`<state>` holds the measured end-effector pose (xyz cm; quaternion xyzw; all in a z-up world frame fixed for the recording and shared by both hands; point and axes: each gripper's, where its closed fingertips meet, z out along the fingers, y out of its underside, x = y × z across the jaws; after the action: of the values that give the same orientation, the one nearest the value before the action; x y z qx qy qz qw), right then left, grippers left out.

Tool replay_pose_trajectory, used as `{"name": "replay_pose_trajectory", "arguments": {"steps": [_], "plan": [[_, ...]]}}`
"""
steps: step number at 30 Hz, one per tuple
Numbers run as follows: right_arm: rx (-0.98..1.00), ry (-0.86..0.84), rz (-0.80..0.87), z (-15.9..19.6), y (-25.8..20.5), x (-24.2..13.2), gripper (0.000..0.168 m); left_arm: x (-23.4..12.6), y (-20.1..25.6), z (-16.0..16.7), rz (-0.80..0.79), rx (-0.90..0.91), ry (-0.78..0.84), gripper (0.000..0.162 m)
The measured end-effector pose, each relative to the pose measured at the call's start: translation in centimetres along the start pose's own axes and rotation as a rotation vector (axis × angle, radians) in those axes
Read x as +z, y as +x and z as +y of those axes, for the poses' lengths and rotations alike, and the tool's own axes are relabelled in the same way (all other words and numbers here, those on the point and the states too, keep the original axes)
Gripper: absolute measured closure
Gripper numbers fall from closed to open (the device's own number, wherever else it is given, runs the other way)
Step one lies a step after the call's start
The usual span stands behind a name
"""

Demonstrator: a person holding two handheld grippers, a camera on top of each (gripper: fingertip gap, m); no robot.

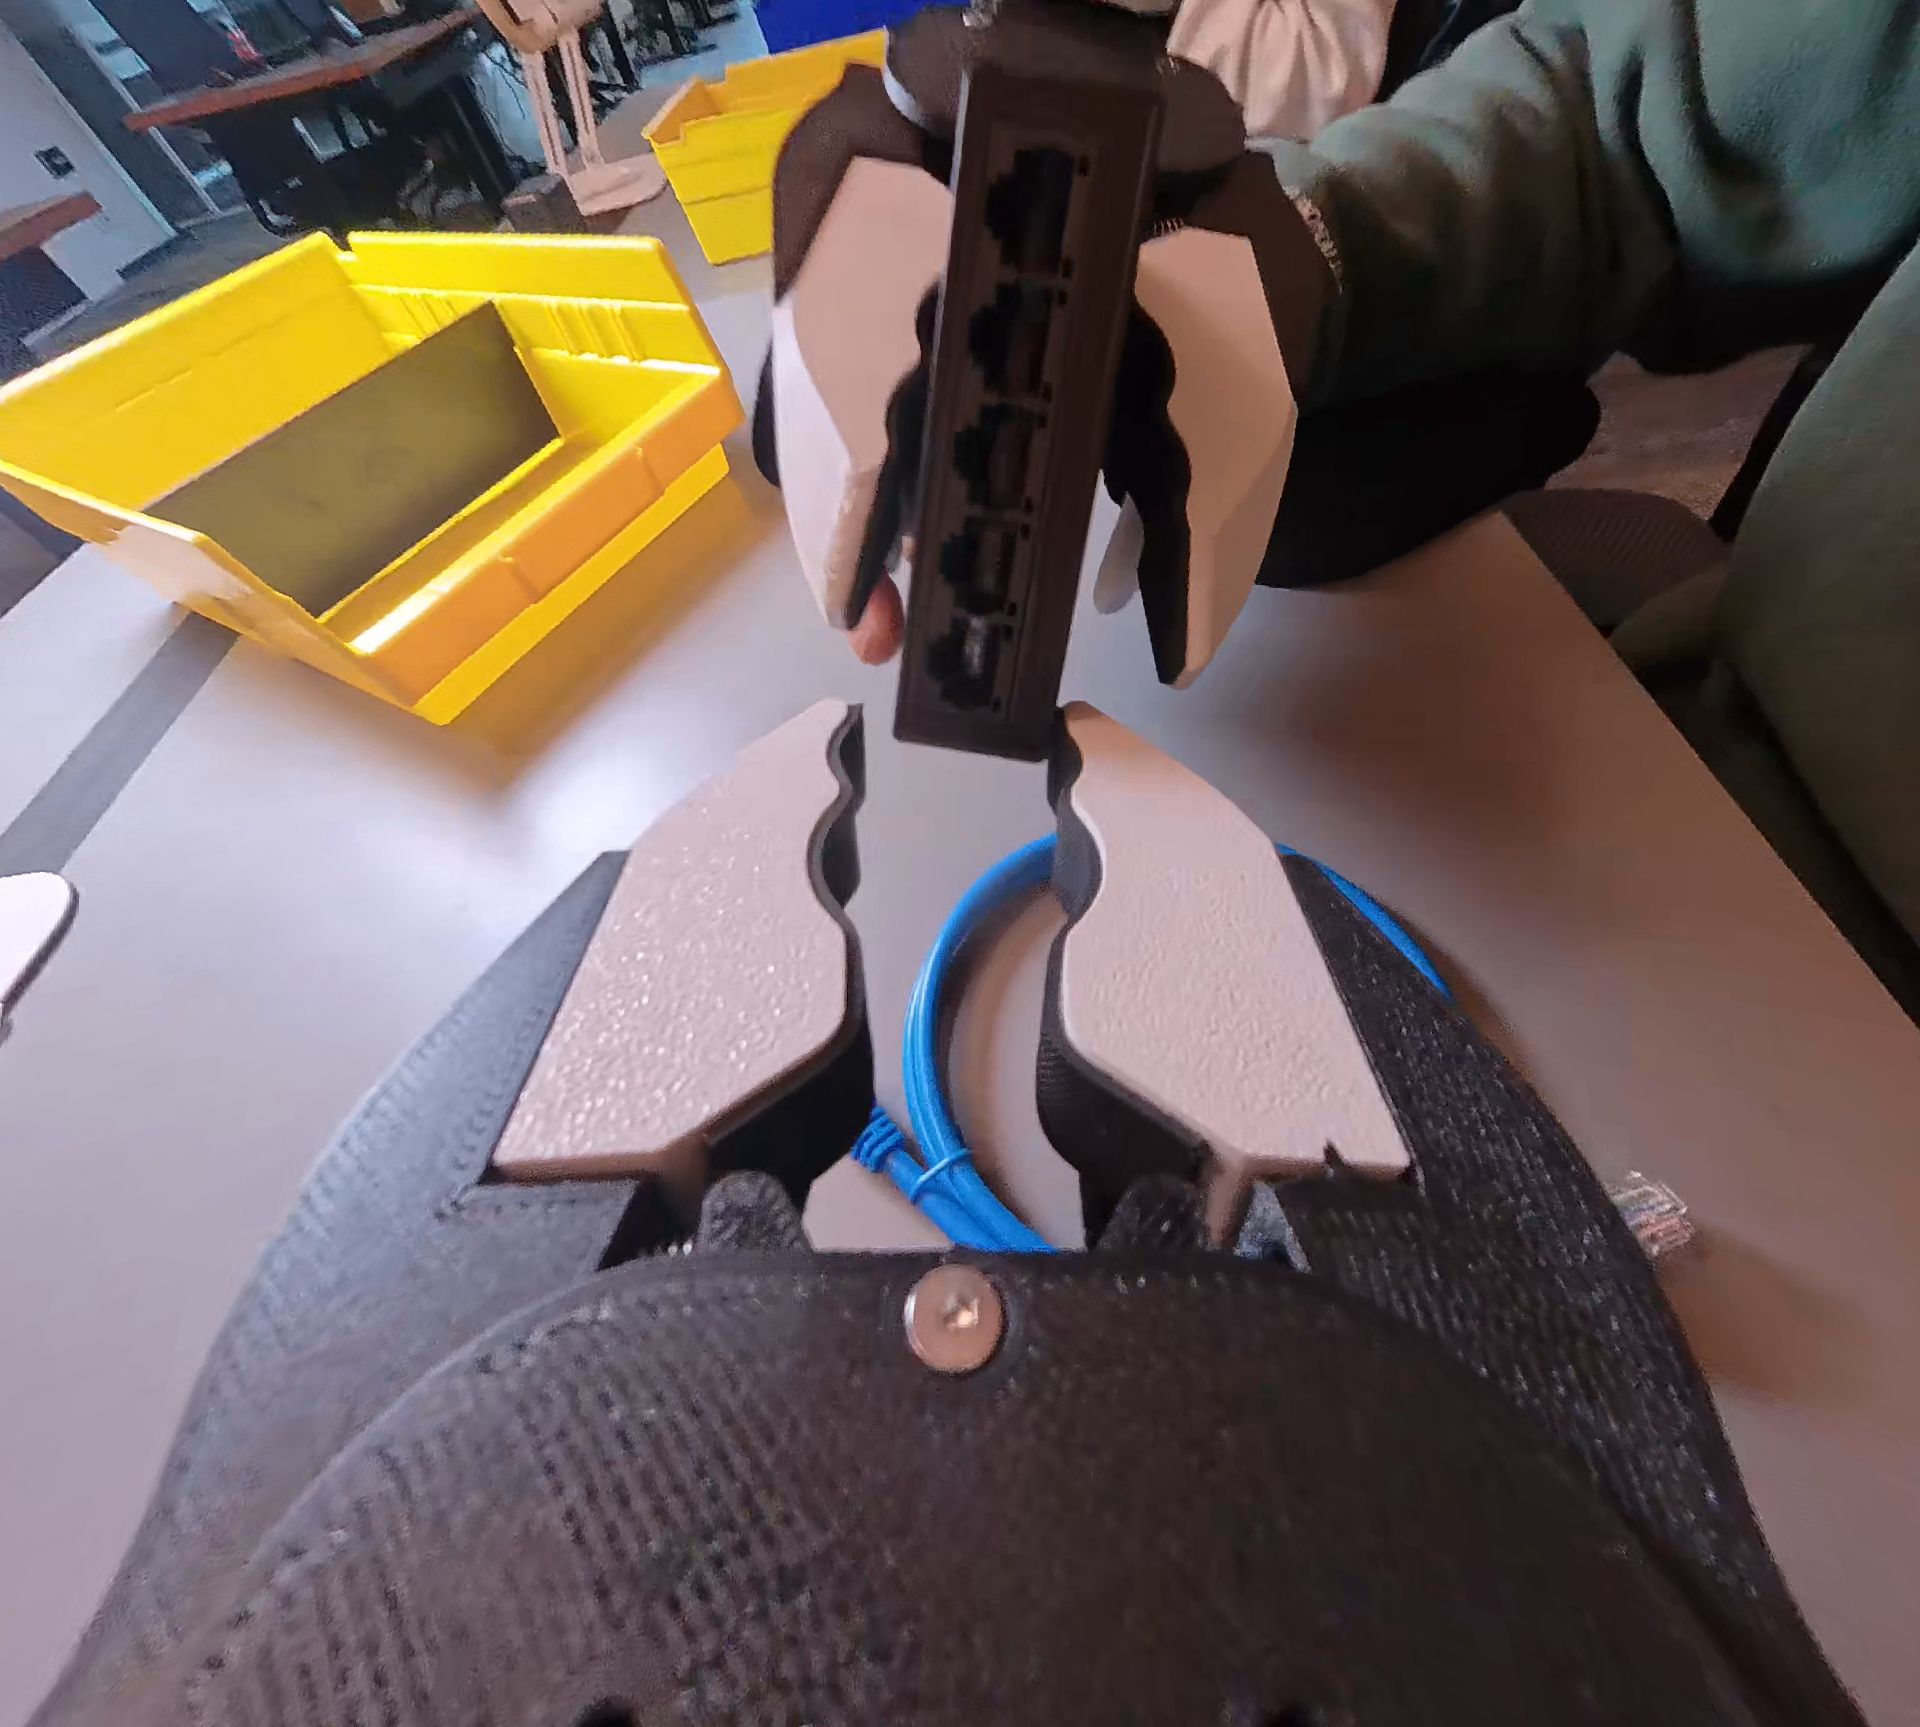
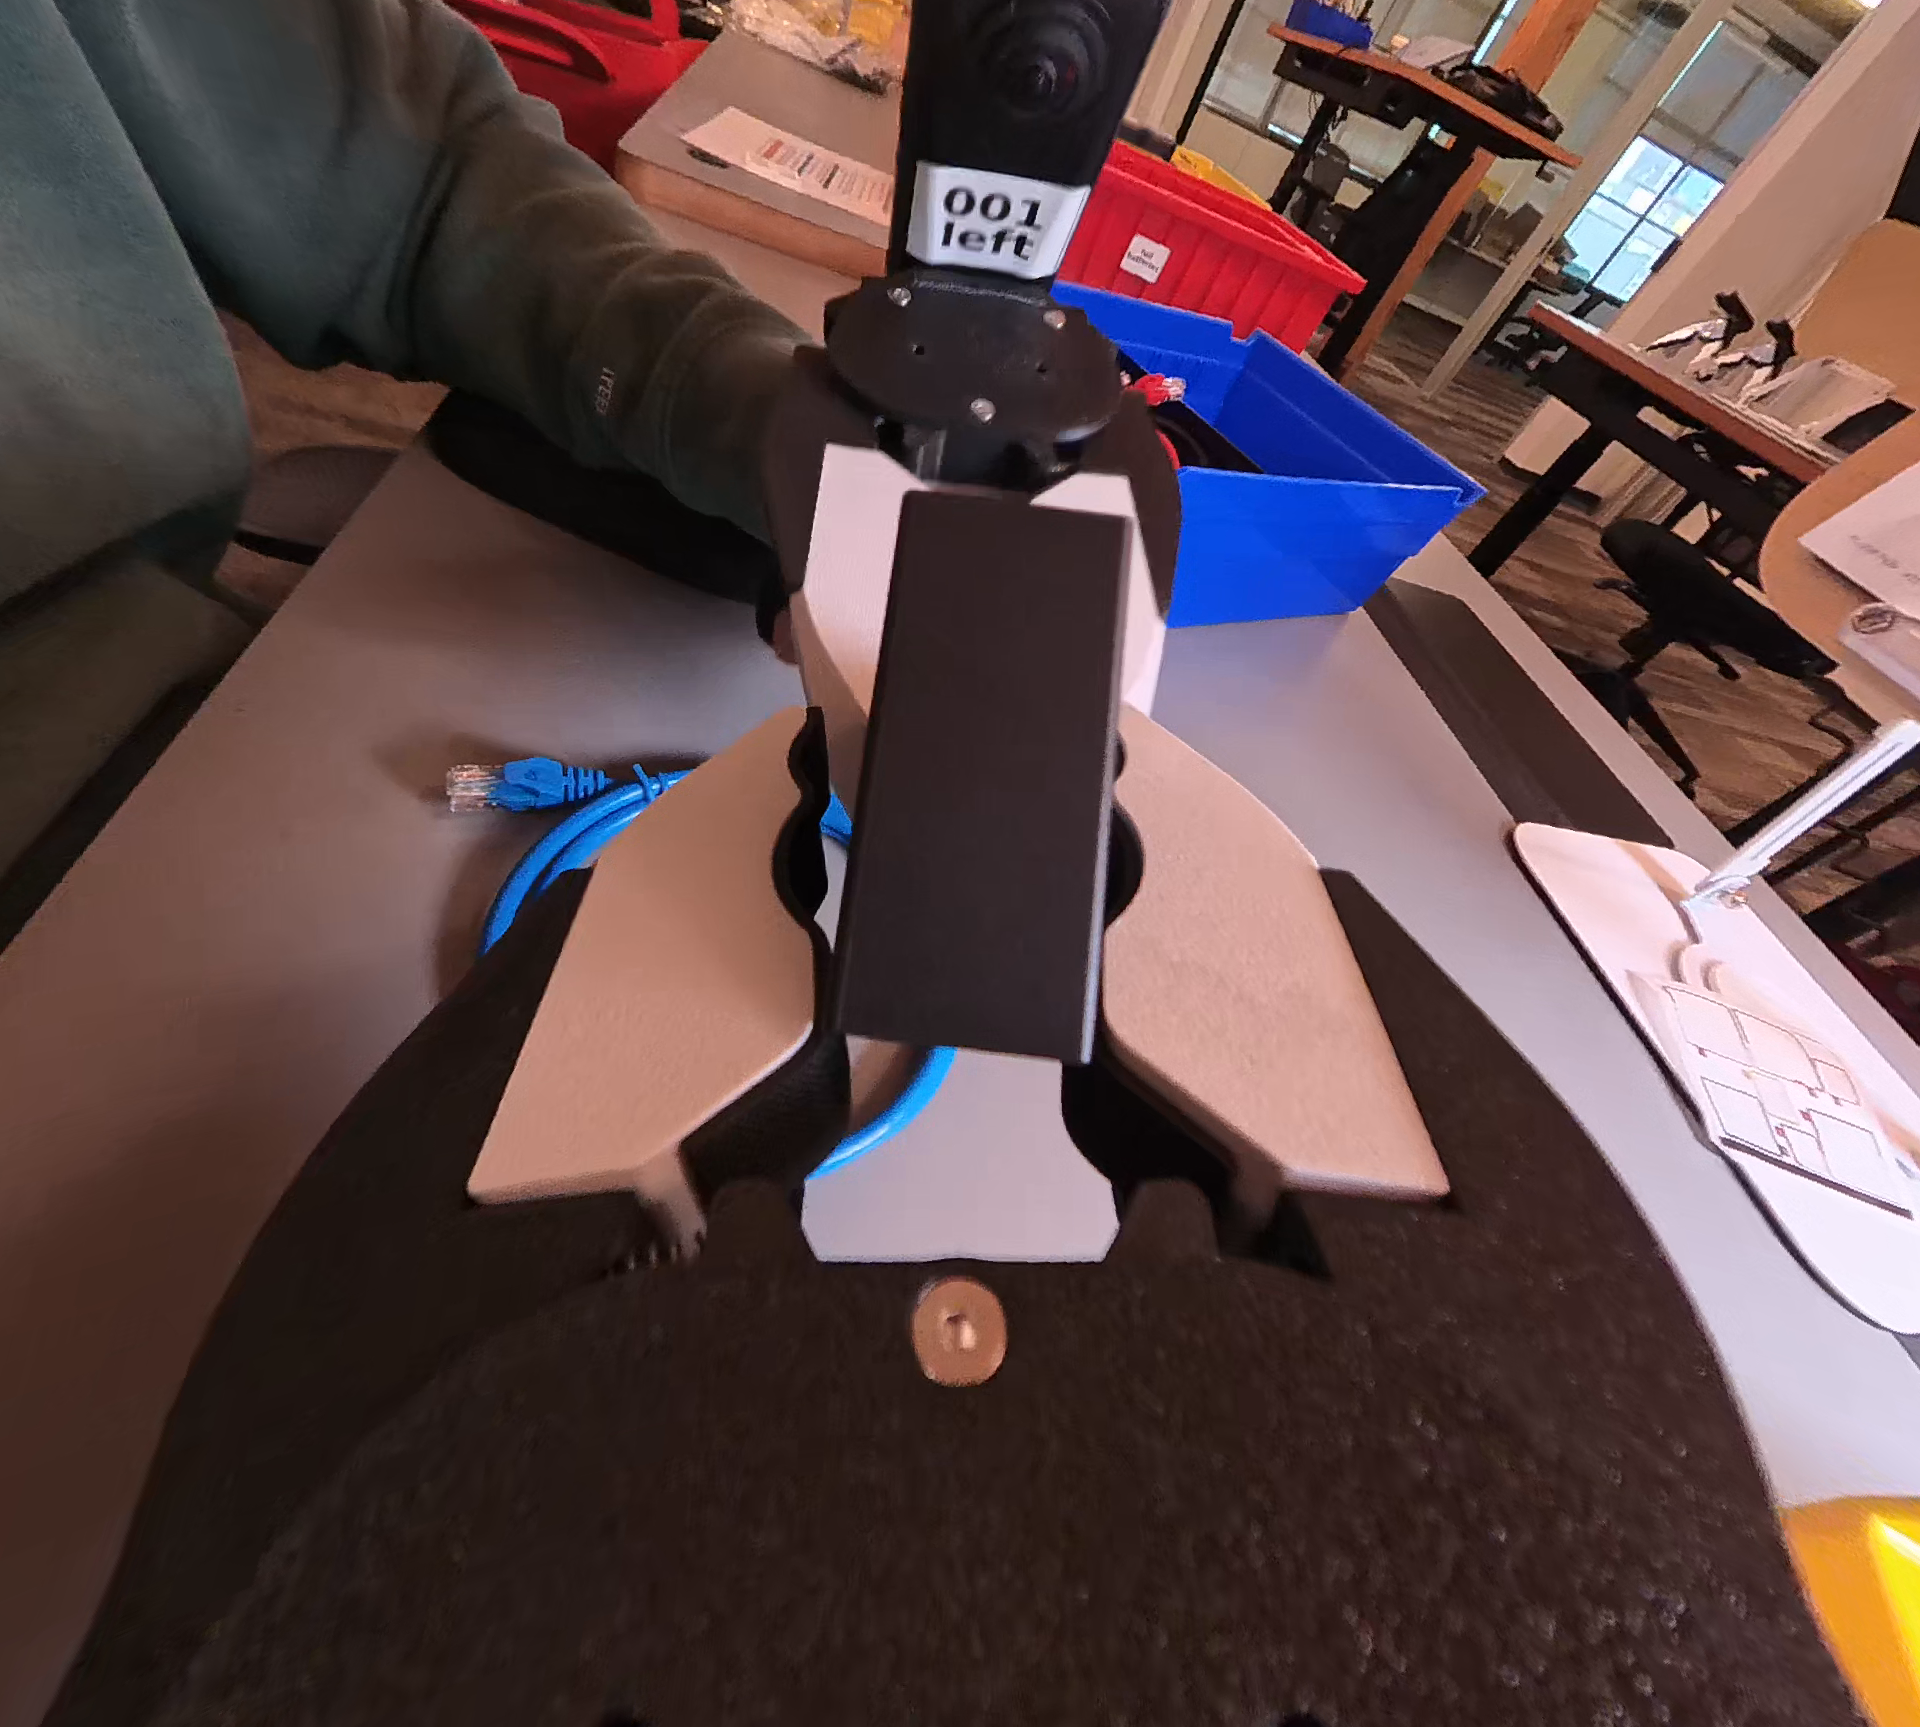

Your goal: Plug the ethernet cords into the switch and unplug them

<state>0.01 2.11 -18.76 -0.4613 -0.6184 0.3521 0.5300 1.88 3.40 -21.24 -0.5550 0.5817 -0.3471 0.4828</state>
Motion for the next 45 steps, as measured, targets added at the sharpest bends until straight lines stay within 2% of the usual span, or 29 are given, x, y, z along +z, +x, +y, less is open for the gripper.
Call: {"name": "replay_pose_trajectory", "arguments": {"steps": [2,4,10,17,22,25,30,34,39,45], "plan": [[-0.007,0.0,-0.001,0.1,-0.1,0.1,0.119,-0.2,0.1,-0.3,0.012,-0.017,0.018,0.127],[-0.005,-0.004,-0.002,0.3,-0.2,0.3,0.119,-0.1,0.5,-0.3,0.029,-0.022,0.025,0.134],[0.033,0.001,-0.036,0.8,-0.5,0.7,0.118,0.0,0.8,0.6,0.021,0.02,-0.025,0.135],[0.016,-0.135,0.04,2.3,0.6,0.7,0.118,-0.9,0.0,0.2,-0.033,0.09,-0.049,0.135],[-0.069,-0.198,0.075,2.3,0.5,1.0,0.119,-0.9,0.0,1.2,-0.068,0.183,-0.149,0.135],[-0.097,-0.189,0.064,1.8,-0.1,1.4,0.12,-0.5,0.4,2.1,-0.057,0.193,-0.191,0.135],[-0.113,-0.236,0.083,3.0,0.3,1.3,0.119,-0.5,0.1,2.6,-0.059,0.189,-0.237,0.135],[-0.135,-0.274,0.095,3.0,0.6,1.1,0.113,-0.9,-0.3,3.5,-0.082,0.2,-0.321,0.135],[-0.165,-0.389,0.058,5.2,-0.4,1.7,0.114,-0.4,0.3,3.4,-0.066,0.224,-0.335,0.135],[-0.158,-0.37,0.049,5.4,-0.5,2.0,0.116,-0.6,0.4,3.7,-0.088,0.234,-0.356,0.135]]}}
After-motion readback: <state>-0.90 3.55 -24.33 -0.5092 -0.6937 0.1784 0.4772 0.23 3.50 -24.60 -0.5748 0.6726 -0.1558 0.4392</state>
